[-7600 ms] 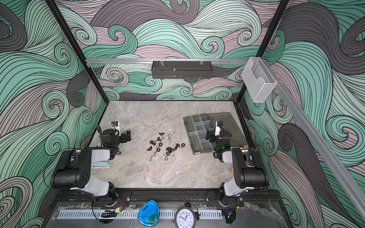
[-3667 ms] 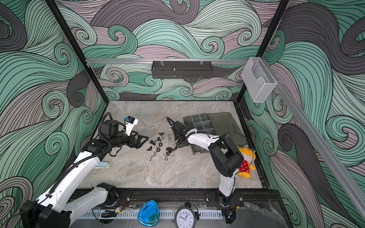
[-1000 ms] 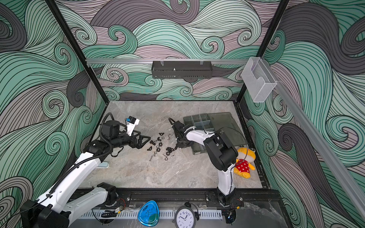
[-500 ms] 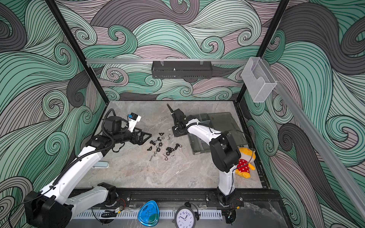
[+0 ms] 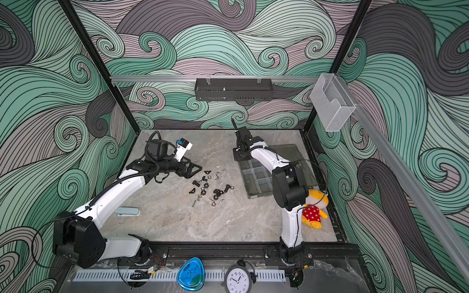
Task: Sort the screws and nuts into containers
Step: Place the nut into the container.
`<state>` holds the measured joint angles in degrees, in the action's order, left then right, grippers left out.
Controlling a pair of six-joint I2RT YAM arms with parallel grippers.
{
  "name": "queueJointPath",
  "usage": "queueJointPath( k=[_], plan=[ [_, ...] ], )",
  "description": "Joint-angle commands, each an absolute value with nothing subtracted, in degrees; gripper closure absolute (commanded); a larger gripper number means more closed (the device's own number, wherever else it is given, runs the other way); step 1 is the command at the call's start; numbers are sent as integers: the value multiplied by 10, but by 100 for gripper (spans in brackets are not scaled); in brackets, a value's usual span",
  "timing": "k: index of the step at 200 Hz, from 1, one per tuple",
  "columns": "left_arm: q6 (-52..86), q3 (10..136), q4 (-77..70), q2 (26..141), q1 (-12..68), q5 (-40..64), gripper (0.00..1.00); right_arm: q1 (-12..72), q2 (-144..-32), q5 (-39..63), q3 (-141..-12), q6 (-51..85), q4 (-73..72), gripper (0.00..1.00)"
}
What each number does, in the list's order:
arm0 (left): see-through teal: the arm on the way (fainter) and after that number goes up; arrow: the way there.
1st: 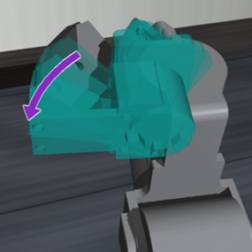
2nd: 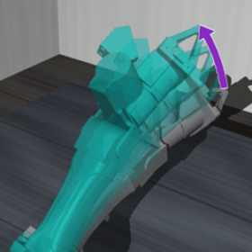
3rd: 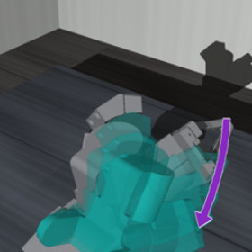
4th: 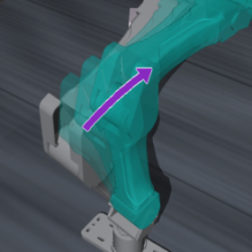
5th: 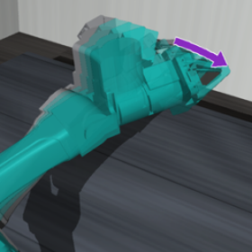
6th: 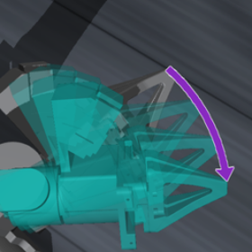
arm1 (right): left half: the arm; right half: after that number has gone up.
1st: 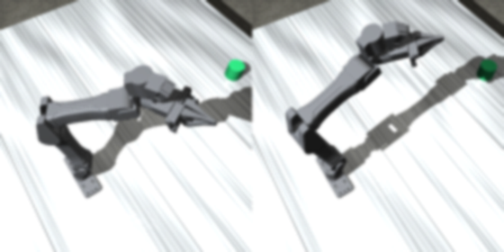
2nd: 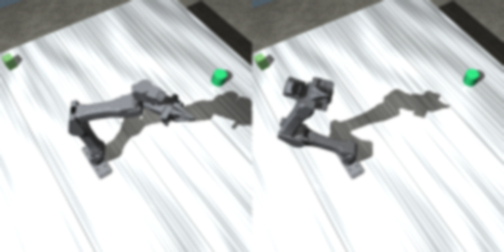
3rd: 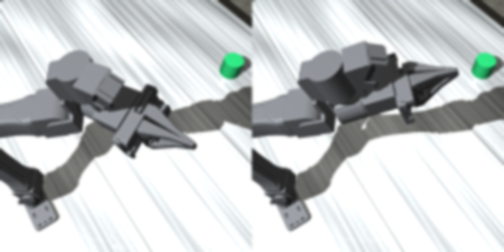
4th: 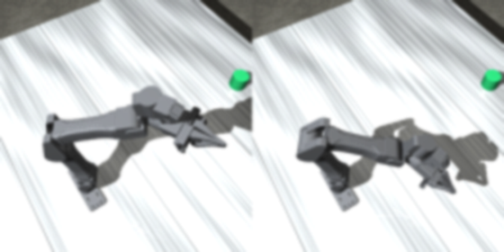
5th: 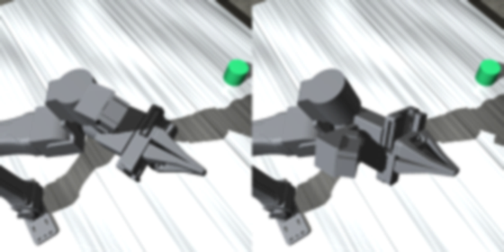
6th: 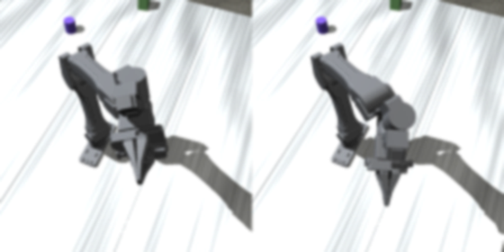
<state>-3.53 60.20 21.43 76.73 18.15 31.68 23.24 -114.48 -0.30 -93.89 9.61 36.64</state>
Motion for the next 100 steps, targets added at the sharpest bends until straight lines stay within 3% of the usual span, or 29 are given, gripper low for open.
queueJointPath(
  k=[1,100],
  plan=[
    [-31,606,176,778,196,343,1,210,-1137,-19,-952,86,358,82],
    [-69,624,226,776,223,334,1,142,-1202,-46,-1000,71,349,82]
  ],
)
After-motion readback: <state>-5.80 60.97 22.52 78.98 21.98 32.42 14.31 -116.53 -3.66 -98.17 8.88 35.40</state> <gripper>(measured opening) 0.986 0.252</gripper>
